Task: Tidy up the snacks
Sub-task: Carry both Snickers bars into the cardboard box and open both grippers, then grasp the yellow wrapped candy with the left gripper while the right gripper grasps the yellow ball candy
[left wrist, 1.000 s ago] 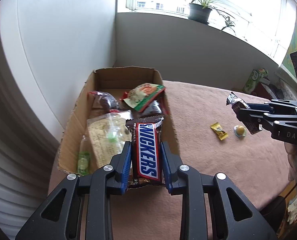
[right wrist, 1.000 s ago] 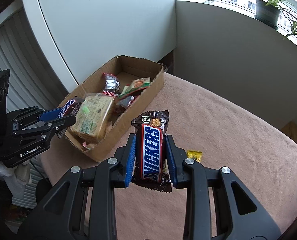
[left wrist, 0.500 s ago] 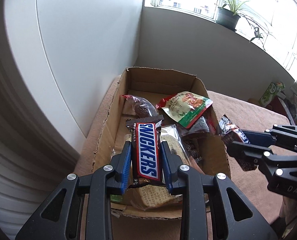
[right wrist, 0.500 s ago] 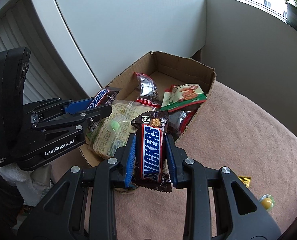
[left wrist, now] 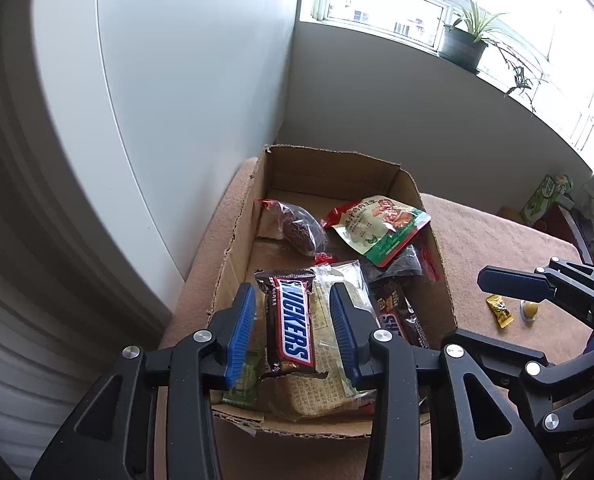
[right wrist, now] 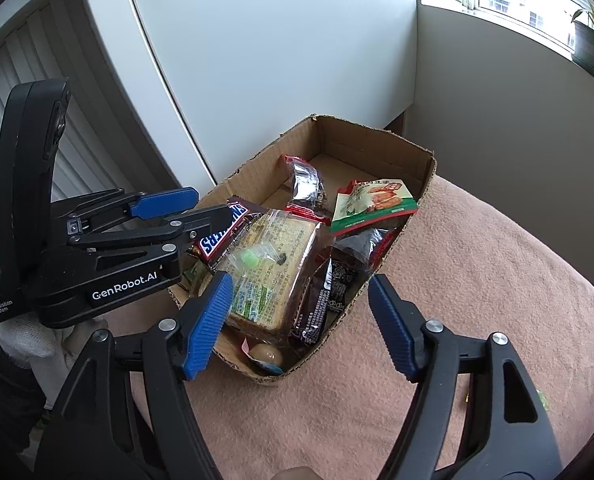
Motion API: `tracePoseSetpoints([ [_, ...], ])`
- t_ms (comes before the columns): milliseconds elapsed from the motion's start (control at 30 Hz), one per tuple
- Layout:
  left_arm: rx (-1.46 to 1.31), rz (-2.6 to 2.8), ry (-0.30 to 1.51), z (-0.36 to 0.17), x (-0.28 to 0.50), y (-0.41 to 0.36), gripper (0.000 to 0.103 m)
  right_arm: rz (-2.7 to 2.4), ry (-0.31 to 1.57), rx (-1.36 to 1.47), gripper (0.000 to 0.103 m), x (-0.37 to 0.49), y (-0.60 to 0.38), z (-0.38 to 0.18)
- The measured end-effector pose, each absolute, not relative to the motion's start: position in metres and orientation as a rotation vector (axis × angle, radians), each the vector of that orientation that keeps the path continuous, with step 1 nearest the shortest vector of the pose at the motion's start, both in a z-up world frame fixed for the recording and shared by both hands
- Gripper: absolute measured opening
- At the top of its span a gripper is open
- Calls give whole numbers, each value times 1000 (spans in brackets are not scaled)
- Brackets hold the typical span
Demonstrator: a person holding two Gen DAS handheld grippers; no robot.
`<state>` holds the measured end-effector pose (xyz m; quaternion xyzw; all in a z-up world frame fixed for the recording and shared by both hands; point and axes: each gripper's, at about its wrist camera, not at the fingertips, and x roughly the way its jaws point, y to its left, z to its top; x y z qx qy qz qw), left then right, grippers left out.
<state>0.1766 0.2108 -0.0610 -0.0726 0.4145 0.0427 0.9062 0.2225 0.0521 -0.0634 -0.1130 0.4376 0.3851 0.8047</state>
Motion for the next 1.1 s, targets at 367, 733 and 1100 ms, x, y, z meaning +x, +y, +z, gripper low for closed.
tracePoseSetpoints([
  [367,-124,56,822,-44,167,186,45,776,922,-234,77,214,13,-52],
  [733,-110,-62,799,-40,151,131,48,593,909,-216,77,214,-100,-47],
  [1100,-109,-221,909,-76,178,45,48,490,1015,-175,77,243,-162,-98],
])
